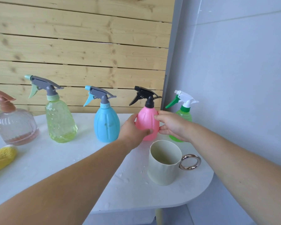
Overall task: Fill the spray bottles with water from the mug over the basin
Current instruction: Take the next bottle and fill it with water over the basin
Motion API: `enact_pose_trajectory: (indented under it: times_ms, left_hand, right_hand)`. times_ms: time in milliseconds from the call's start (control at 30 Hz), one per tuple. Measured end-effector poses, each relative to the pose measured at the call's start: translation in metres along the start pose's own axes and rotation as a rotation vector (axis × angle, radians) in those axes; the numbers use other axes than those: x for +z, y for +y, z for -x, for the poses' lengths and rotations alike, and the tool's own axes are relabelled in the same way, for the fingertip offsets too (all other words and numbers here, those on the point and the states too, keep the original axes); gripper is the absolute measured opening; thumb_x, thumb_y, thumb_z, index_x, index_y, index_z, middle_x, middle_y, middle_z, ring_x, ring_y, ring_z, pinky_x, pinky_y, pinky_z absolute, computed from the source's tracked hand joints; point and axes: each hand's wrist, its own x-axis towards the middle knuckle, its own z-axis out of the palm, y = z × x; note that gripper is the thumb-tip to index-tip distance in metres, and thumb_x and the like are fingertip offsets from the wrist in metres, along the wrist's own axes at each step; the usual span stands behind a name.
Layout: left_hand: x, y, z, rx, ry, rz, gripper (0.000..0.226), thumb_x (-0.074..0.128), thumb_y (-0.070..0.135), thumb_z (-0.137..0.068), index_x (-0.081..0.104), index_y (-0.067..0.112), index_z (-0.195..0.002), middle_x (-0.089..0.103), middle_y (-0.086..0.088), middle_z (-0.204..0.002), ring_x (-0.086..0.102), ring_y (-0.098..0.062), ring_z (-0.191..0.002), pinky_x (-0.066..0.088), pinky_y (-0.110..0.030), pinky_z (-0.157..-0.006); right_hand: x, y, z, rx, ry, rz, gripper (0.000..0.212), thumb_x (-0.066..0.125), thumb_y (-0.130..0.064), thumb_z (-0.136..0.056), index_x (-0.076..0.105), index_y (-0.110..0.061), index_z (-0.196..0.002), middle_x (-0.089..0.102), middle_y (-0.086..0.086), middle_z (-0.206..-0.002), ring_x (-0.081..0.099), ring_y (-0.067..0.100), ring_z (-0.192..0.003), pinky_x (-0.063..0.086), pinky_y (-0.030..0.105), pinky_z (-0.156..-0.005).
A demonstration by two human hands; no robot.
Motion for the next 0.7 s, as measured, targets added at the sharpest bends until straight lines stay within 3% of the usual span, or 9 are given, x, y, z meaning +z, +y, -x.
enact_pose_trajectory:
  times_ms: [100,200,267,333,400,433,500,600,700]
  left_hand:
    - [-0.001,0.001,0.002,-0.022,-0.014,-0.015,0.092,0.087,0.03,-0.079,0.035,0.024,-0.156,0.058,-0.008,-0.139,0.059,-0.03,-0.12,0.054,-0.049,-0.099]
    - [-0.005,0.005,0.009,-0.047,-0.002,-0.027,0.096,0.086,0.032,-0.081,0.029,0.021,-0.157,0.053,-0.009,-0.144,0.057,-0.03,-0.121,0.054,-0.045,-0.097]
    - [-0.007,0.009,0.015,-0.062,0.02,-0.063,0.09,0.085,0.036,-0.081,0.033,0.019,-0.153,0.055,-0.008,-0.137,0.058,-0.026,-0.11,0.054,-0.04,-0.088]
    - [-0.011,0.014,0.02,-0.086,0.056,-0.081,0.077,0.084,0.041,-0.081,0.042,0.017,-0.14,0.059,-0.004,-0.119,0.059,-0.023,-0.097,0.052,-0.036,-0.077]
    - [-0.015,0.018,0.023,-0.095,0.08,-0.069,0.056,0.083,0.042,-0.081,0.051,0.016,-0.119,0.06,-0.001,-0.1,0.059,-0.02,-0.084,0.05,-0.034,-0.069]
    - [-0.016,0.02,0.024,-0.091,0.08,-0.053,0.046,0.082,0.041,-0.082,0.054,0.016,-0.108,0.061,-0.002,-0.094,0.059,-0.019,-0.078,0.05,-0.034,-0.068]
    - [-0.017,0.025,0.026,-0.077,0.047,-0.002,0.033,0.081,0.036,-0.084,0.057,0.015,-0.092,0.068,-0.01,-0.093,0.06,-0.022,-0.073,0.053,-0.037,-0.07]
    - [-0.014,0.03,0.032,-0.078,-0.039,0.07,0.025,0.081,0.03,-0.085,0.063,0.014,-0.09,0.071,-0.011,-0.091,0.07,-0.031,-0.086,0.06,-0.042,-0.081]
    - [-0.011,0.031,0.034,-0.075,-0.111,0.103,0.018,0.077,0.027,-0.089,0.066,0.013,-0.091,0.073,-0.011,-0.088,0.072,-0.026,-0.085,0.061,-0.042,-0.083]
  right_hand:
    - [0.0,0.001,0.003,0.002,0.05,0.045,0.041,0.046,-0.033,-0.102,0.05,-0.013,-0.138,0.05,0.013,-0.145,0.052,0.029,-0.129,0.047,0.034,-0.102]
    - [-0.005,0.0,0.015,0.02,0.123,0.192,0.051,0.047,-0.049,-0.099,0.052,-0.013,-0.135,0.045,0.023,-0.145,0.056,0.036,-0.123,0.049,0.038,-0.104]
    - [-0.013,-0.002,0.028,-0.025,0.209,0.217,0.055,0.048,-0.049,-0.098,0.059,0.0,-0.121,0.054,0.028,-0.131,0.061,0.041,-0.114,0.053,0.044,-0.098]
    - [-0.023,-0.001,0.039,-0.107,0.347,0.176,0.047,0.052,-0.042,-0.097,0.066,0.003,-0.104,0.069,0.022,-0.107,0.072,0.033,-0.092,0.059,0.045,-0.085]
    - [-0.037,0.003,0.045,-0.174,0.567,0.241,0.045,0.056,-0.041,-0.09,0.066,0.003,-0.085,0.072,0.016,-0.08,0.065,0.03,-0.064,0.061,0.043,-0.067]
    - [-0.043,0.007,0.046,-0.185,0.679,0.303,0.047,0.058,-0.043,-0.086,0.064,0.004,-0.082,0.067,0.018,-0.072,0.057,0.032,-0.059,0.058,0.039,-0.06]
    - [-0.053,0.013,0.044,-0.155,0.803,0.344,0.047,0.062,-0.047,-0.084,0.064,0.0,-0.092,0.062,0.018,-0.082,0.054,0.024,-0.069,0.045,0.03,-0.065]
    - [-0.061,0.018,0.031,-0.022,0.719,0.117,0.064,0.072,-0.05,-0.08,0.054,-0.015,-0.13,0.056,0.004,-0.129,0.057,0.024,-0.111,0.041,0.031,-0.084]
    - [-0.061,0.022,0.013,-0.037,0.633,-0.014,0.067,0.076,-0.046,-0.079,0.055,-0.016,-0.134,0.056,0.003,-0.133,0.057,0.025,-0.117,0.041,0.032,-0.089]
